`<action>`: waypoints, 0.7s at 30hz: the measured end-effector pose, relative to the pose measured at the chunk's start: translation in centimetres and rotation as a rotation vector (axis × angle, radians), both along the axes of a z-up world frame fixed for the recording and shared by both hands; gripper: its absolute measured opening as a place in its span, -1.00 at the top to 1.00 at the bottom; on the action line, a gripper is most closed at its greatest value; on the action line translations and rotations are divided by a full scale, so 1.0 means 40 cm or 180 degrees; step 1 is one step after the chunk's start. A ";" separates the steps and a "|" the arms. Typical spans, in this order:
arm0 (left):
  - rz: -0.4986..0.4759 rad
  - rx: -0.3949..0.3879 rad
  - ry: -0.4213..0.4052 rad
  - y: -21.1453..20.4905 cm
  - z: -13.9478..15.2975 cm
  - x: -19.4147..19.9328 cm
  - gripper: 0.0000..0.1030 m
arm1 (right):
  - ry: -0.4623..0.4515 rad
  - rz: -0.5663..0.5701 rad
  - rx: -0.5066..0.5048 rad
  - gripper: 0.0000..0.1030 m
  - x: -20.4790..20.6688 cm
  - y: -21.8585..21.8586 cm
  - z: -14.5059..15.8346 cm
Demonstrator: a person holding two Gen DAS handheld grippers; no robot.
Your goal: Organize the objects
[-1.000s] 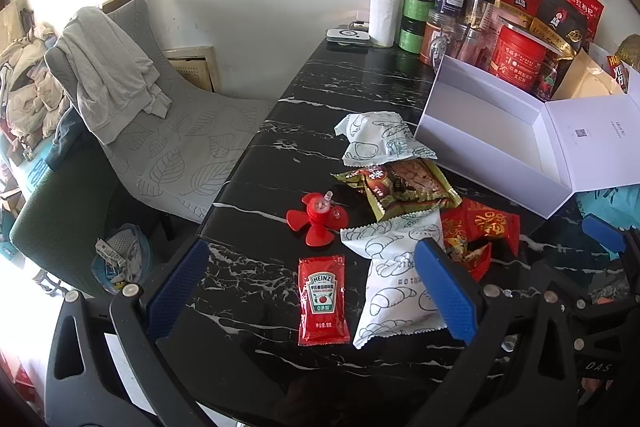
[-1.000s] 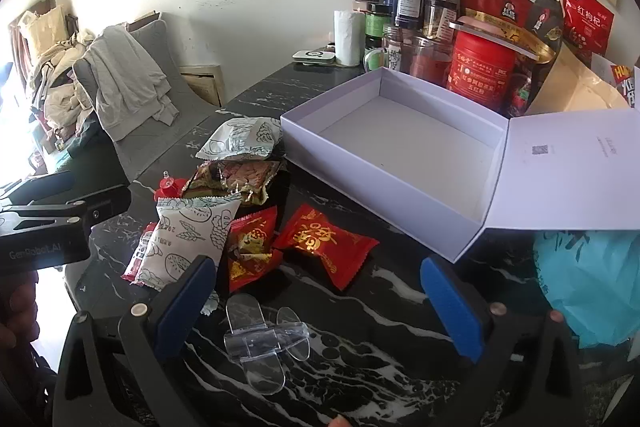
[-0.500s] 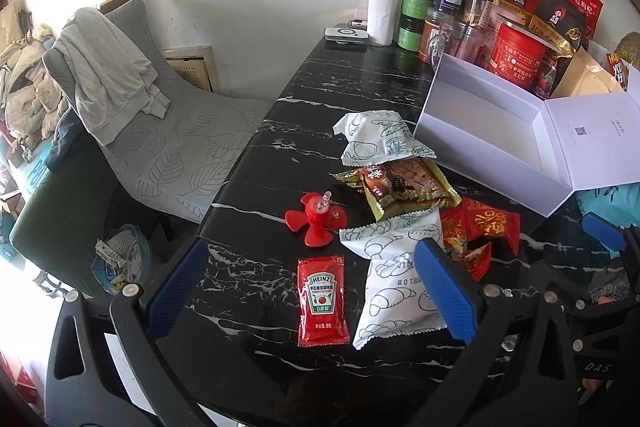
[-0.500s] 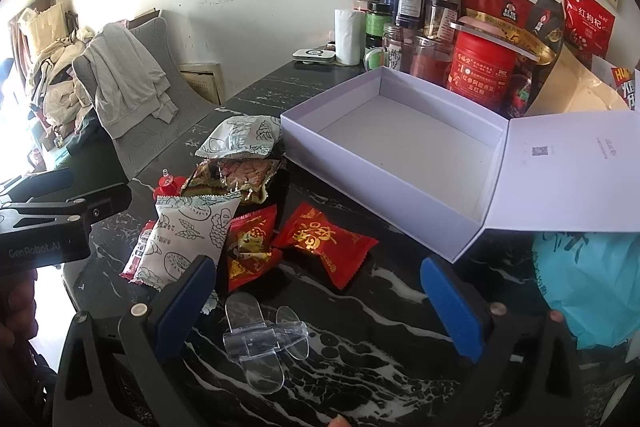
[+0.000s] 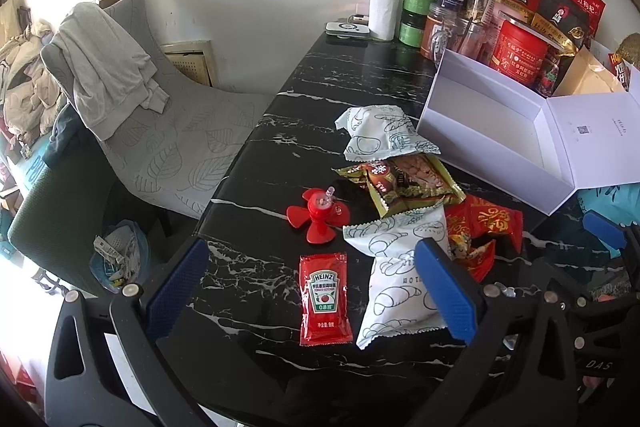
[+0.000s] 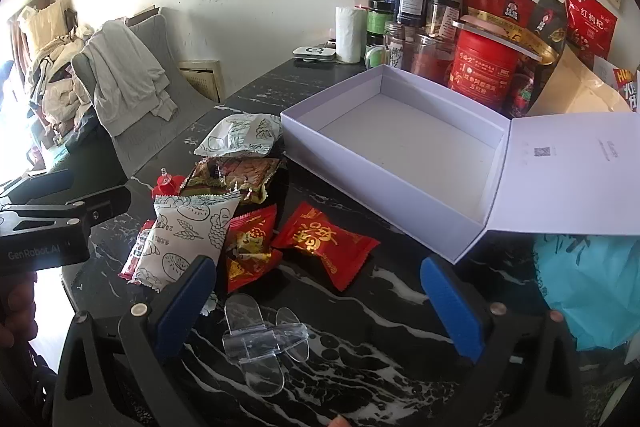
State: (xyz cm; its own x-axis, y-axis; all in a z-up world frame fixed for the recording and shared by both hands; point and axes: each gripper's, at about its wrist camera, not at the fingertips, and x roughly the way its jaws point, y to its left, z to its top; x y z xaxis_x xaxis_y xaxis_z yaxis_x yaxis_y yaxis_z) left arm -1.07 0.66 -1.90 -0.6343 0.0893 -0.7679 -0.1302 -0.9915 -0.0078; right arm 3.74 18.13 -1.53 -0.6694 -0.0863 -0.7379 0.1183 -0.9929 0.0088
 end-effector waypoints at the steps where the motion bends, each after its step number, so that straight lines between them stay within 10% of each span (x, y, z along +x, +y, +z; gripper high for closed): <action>1: -0.0005 0.0000 -0.0010 -0.002 -0.002 -0.001 -1.00 | -0.0006 -0.0001 -0.0001 -1.00 -0.001 -0.001 -0.001; 21: -0.0079 0.0007 -0.0303 -0.063 -0.079 -0.006 -0.98 | -0.0348 -0.0016 -0.0001 -1.00 0.012 -0.039 -0.090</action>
State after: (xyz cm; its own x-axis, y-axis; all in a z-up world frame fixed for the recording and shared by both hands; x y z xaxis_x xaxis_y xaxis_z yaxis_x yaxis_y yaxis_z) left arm -1.31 -1.86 -5.07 -0.5560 0.1058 -0.8244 -0.1533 -0.9879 -0.0234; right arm 4.21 16.55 -5.12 -0.5852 -0.0832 -0.8066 0.1116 -0.9935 0.0216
